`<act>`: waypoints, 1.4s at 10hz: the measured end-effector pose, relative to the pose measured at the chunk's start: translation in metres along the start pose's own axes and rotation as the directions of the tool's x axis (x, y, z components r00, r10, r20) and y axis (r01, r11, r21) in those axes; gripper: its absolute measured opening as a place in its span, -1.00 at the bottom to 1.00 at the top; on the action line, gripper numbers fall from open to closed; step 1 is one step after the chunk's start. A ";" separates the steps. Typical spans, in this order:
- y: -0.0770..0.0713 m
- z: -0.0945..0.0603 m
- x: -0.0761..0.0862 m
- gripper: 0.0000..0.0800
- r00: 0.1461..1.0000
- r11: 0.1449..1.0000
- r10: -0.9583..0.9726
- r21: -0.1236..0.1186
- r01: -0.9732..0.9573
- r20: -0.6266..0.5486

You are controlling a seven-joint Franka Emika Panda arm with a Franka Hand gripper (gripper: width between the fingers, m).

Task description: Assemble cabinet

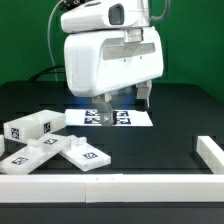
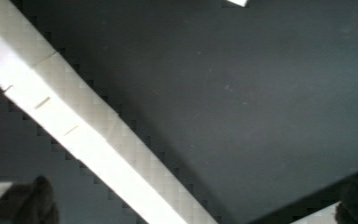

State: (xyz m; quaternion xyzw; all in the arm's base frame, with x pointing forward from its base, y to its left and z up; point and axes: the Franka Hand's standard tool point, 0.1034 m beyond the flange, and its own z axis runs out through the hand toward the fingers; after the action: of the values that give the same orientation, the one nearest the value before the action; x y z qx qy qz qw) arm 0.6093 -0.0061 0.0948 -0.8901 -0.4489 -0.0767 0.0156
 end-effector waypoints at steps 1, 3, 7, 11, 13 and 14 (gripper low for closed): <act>0.000 0.000 0.000 0.99 1.000 1.000 0.001 0.001 -0.001 -0.002; 0.000 0.000 0.000 0.99 1.000 1.000 0.000 0.000 0.000 0.000; -0.006 0.002 -0.008 0.99 0.996 0.996 0.077 0.035 -0.078 0.050; -0.009 0.010 -0.020 0.99 0.991 0.993 0.121 0.000 -0.121 0.053; -0.010 0.011 -0.020 0.99 0.991 0.993 0.120 0.001 -0.120 0.054; -0.009 0.014 -0.023 0.99 0.992 0.994 0.112 -0.001 -0.113 0.059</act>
Offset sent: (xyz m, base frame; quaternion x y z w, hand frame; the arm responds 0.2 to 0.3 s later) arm 0.0000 0.0000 0.0000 0.0000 0.0000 0.0000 1.0000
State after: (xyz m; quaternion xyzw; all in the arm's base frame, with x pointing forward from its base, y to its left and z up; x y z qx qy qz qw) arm 0.5899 -0.0177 0.0776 -0.9159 -0.3984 -0.0491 0.0076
